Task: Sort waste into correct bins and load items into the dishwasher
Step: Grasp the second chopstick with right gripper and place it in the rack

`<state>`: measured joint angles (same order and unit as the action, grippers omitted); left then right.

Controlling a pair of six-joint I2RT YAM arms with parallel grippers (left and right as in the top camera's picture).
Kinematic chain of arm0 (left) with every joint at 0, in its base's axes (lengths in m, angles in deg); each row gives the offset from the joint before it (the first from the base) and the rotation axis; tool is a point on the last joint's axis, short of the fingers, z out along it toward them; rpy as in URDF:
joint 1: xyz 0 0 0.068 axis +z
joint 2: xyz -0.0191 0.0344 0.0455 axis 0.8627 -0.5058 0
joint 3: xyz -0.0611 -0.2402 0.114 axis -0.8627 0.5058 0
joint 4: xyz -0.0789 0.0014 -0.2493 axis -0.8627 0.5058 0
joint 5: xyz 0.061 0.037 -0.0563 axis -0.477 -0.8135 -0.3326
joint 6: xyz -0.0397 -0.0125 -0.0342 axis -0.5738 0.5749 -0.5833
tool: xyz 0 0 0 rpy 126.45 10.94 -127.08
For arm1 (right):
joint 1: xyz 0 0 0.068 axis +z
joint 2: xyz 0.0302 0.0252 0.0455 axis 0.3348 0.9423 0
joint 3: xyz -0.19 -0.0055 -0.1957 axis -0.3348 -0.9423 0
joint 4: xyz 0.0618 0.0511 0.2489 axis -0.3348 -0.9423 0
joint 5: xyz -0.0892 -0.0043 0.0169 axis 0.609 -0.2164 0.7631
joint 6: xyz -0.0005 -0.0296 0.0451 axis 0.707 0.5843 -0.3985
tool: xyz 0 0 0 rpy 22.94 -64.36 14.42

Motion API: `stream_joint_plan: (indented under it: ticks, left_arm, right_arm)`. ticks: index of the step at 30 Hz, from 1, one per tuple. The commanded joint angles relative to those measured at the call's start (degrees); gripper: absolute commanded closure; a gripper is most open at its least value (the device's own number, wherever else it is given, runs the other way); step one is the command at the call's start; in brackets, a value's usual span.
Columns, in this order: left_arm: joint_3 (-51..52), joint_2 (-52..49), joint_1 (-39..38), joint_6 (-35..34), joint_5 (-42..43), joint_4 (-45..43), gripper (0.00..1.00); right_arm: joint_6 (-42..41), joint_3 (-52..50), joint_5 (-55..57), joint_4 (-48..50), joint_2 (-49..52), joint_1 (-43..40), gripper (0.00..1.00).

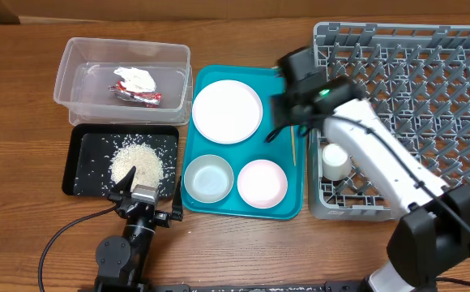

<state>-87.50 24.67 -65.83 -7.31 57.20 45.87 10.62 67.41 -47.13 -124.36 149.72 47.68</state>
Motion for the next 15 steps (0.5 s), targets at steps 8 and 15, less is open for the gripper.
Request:
stream_joint_plan:
  ticks: [8, 15]
  left_arm:
    - [0.22, 0.26, 0.37, -0.35, 0.37, 0.11, 0.0]
    - [0.22, 0.26, 0.37, -0.33, 0.37, 0.11, 0.0]
  right_arm:
    - [-7.1, -2.86, 10.82, 6.34, 8.9, -0.39, 0.49]
    - [-7.06, -2.86, 8.44, 8.39, 15.93, -2.91, 0.57]
